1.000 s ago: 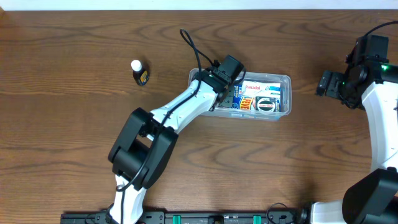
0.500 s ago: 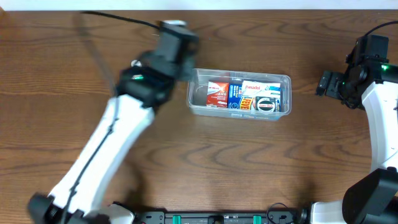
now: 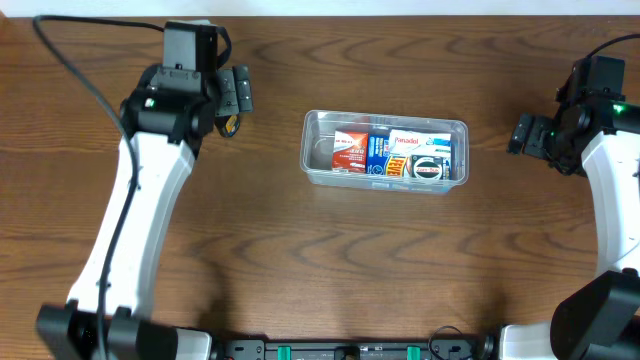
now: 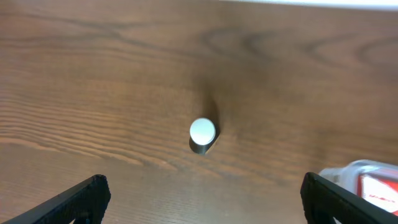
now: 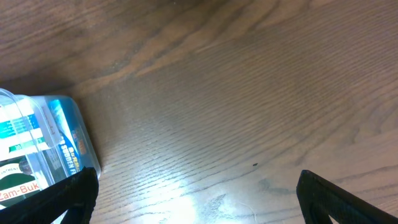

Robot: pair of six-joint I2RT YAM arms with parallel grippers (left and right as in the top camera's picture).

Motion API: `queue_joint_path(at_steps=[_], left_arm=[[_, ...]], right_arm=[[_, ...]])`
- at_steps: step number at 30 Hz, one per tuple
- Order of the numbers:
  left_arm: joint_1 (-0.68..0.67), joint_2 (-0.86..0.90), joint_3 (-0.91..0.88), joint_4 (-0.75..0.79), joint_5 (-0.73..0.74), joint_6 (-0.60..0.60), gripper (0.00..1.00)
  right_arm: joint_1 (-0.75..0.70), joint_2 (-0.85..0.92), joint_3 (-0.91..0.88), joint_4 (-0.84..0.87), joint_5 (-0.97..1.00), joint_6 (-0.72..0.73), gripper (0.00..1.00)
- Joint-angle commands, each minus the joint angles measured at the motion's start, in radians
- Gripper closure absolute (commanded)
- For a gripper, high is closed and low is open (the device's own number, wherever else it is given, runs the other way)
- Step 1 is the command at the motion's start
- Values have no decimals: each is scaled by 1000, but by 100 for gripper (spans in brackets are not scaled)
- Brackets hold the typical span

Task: Pack container
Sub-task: 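Raise the left gripper and move it left over the white-capped bottle, then lower the left gripper and grasp the white-capped bottle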

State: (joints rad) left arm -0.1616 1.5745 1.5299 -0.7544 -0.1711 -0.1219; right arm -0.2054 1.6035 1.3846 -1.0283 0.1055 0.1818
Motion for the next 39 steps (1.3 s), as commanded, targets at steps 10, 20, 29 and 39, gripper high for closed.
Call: queue_joint_path(at_steps=[10, 20, 29, 39], left_arm=[[53, 256, 10, 4, 144, 334, 2], [107, 319, 9, 39, 173, 351, 2], [107, 374, 7, 83, 194, 426, 2], [117, 406, 7, 106, 193, 444, 7]], right_arm=[[-3, 3, 3, 0, 6, -7, 1], [-3, 3, 3, 0, 6, -7, 1], [-3, 3, 3, 0, 6, -7, 1], [-3, 3, 3, 0, 6, -7, 1]])
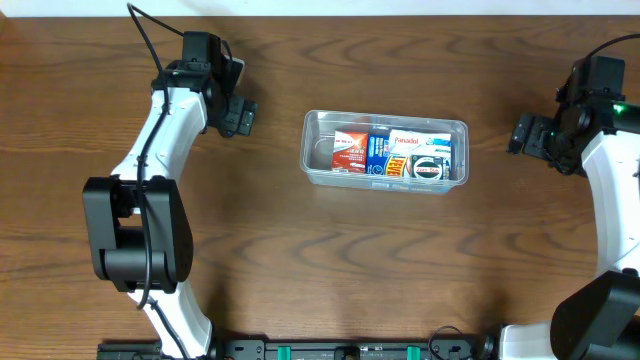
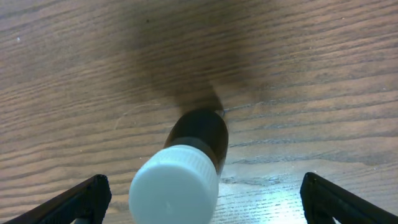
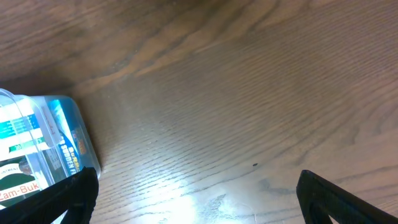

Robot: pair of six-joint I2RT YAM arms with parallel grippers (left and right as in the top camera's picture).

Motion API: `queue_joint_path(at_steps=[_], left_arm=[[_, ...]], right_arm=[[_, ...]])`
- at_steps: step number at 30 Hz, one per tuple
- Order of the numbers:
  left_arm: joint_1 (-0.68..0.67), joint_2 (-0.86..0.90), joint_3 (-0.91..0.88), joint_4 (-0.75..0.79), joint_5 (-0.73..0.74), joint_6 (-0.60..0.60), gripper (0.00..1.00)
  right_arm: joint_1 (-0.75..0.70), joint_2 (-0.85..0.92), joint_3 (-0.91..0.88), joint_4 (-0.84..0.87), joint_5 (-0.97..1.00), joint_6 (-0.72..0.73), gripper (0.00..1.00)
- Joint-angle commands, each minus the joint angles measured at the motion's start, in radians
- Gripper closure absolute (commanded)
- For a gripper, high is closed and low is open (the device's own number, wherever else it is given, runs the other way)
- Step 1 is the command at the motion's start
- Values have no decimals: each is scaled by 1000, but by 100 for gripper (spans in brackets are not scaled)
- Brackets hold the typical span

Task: Pack container
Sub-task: 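Lower the left gripper and grasp the white-capped bottle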

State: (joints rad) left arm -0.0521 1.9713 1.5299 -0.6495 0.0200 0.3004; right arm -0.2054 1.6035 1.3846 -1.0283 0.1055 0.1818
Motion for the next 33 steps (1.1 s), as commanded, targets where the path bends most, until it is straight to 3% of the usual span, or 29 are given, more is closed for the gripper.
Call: queue_joint_path(at_steps=[1, 17, 25, 33], left_arm=[[8, 10, 7, 2, 3, 21, 10], [8, 51, 5, 39, 2, 43, 14], [8, 51, 5, 38, 3, 43, 36], [8, 51, 5, 39, 3, 43, 49]], right_arm=[[-3, 3, 3, 0, 6, -7, 1], [-3, 3, 3, 0, 6, -7, 1], [-3, 3, 3, 0, 6, -7, 1], [-3, 3, 3, 0, 6, -7, 1]])
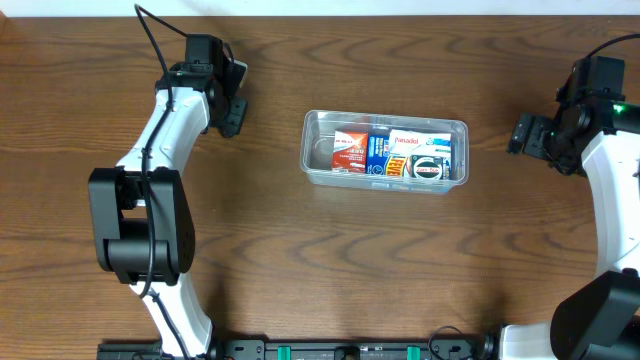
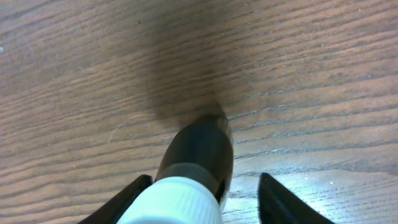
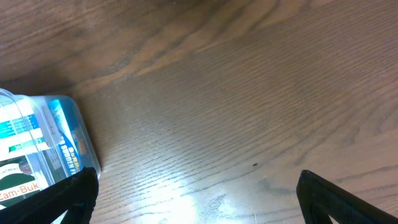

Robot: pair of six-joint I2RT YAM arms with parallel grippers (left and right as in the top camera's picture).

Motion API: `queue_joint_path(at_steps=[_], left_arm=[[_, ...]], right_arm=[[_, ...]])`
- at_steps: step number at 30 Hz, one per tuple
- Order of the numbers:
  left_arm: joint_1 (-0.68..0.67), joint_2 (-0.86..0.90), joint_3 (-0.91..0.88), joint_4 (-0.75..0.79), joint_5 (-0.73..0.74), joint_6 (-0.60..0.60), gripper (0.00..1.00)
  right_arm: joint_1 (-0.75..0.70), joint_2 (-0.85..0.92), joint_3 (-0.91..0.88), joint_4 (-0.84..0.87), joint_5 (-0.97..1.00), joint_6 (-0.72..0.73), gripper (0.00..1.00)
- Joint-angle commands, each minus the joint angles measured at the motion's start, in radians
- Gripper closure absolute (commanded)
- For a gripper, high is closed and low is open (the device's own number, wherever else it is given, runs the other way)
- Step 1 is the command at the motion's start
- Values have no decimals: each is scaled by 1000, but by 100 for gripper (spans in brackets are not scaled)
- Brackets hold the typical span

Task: Pack container
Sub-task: 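Lower the left gripper and grasp the white-capped bottle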

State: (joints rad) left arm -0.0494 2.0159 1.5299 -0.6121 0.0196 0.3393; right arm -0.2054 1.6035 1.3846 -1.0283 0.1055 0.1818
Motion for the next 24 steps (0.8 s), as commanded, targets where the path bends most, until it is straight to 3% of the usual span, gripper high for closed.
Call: queue_joint_path(at_steps=[1, 8, 19, 24], left_arm=[[5, 6, 5, 1, 3, 4, 50], [5, 6, 5, 2, 3, 4, 55], [5, 6, 5, 1, 3, 4, 71], [5, 6, 5, 1, 3, -6, 75]], right_arm=[[-3, 3, 3, 0, 6, -7, 1], [-3, 3, 3, 0, 6, -7, 0], [-3, 3, 3, 0, 6, -7, 1], [-3, 3, 3, 0, 6, -7, 1]])
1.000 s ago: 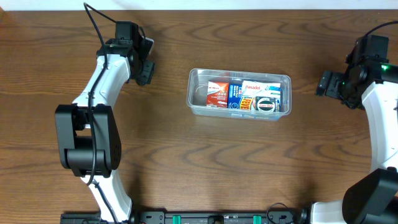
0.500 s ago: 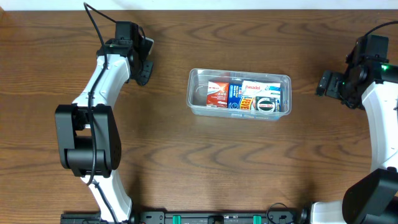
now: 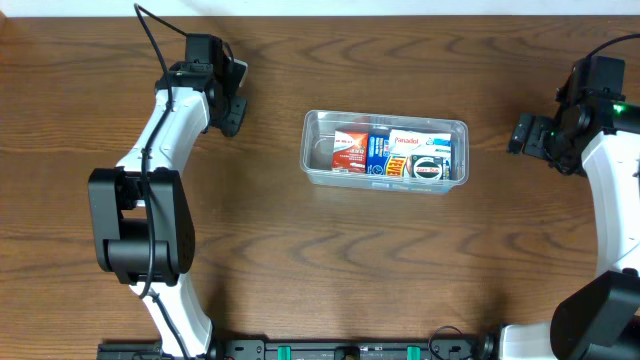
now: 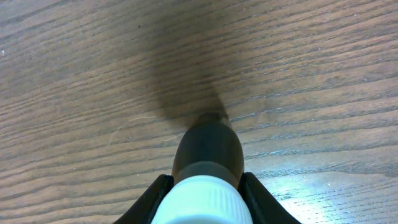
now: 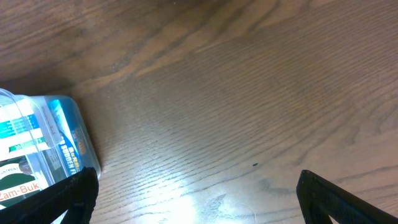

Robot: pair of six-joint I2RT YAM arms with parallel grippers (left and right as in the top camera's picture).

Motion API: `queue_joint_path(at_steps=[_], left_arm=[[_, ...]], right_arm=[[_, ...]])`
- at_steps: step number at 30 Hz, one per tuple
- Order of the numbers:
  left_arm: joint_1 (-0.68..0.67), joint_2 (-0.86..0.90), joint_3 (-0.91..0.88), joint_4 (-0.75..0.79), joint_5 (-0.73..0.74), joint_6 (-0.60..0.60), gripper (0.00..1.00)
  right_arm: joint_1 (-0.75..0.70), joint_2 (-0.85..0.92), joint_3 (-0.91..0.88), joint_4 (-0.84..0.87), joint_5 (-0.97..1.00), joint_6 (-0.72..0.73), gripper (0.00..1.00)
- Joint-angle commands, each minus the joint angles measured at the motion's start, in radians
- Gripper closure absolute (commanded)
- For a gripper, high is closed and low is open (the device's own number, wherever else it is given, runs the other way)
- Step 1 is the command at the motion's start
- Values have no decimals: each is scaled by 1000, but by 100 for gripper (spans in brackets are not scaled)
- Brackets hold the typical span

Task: Pack container
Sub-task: 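Lower the left gripper and grasp the white-capped bottle, then lift the bottle and carry it over the container's left end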

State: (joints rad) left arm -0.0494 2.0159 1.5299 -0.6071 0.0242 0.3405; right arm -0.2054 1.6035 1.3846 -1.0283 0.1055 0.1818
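A dark bottle (image 4: 208,149) with a white ribbed cap (image 4: 200,202) stands upright on the wooden table, and my left gripper (image 4: 202,200) is shut on it, one finger pressed to each side just under the cap. From overhead the left gripper (image 3: 228,108) sits at the table's far left and covers the bottle. The clear plastic container (image 3: 313,168) lies mid-table, holding medicine boxes and a round tin. My right gripper (image 3: 522,134) hangs open to the right of the container, nothing between its fingers; its corner (image 5: 68,155) shows in the right wrist view.
Medicine boxes (image 3: 372,152) and a round tin (image 3: 430,168) fill most of the container, leaving a gap at its left end (image 3: 320,152). Bare wooden tabletop lies between the bottle and the container. The table's far edge (image 3: 320,14) runs close behind both arms.
My left gripper's fingers have come in from a wider gap and now press against the bottle just under its cap. The right arm has not moved.
My left gripper hung open high over the small white-capped bottle. Then it was low, open wide around the bottle. Then the fingers stood narrower beside the bottle, and now they grip it. The right gripper stayed open and still beside the container.
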Motion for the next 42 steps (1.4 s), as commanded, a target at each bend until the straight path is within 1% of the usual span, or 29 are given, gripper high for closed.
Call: queue_joint_path(at_steps=[1, 4, 11, 15, 19, 21, 22, 26, 34, 37, 42], left_arm=[[5, 6, 5, -4, -2, -14, 76], [5, 6, 5, -4, -2, -32, 76], [5, -32, 8, -3, -2, -123, 78], [5, -89, 13, -13, -2, -203, 79], [3, -167, 13, -48, -1, -311, 81], [-4, -208, 13, -74, -1, -344, 81], [-9, -229, 13, -87, -1, -354, 85], [-46, -332, 13, -145, -1, -392, 85], [-183, -519, 13, -261, -1, -535, 85], [-240, -542, 13, -268, 8, -541, 86], [-317, -531, 13, -272, 41, -565, 86]], right_arm=[[-3, 3, 3, 0, 6, -7, 1], [-3, 3, 3, 0, 6, -7, 1], [-3, 3, 3, -1, 6, -7, 1], [-3, 3, 3, 0, 6, -7, 1], [-4, 3, 3, 0, 6, -7, 1], [-3, 3, 3, 0, 6, -7, 1], [-3, 3, 3, 0, 6, -7, 1], [-3, 3, 3, 0, 6, -7, 1], [-3, 3, 3, 0, 6, -7, 1], [-3, 3, 3, 0, 6, -7, 1], [-3, 3, 3, 0, 6, -7, 1]])
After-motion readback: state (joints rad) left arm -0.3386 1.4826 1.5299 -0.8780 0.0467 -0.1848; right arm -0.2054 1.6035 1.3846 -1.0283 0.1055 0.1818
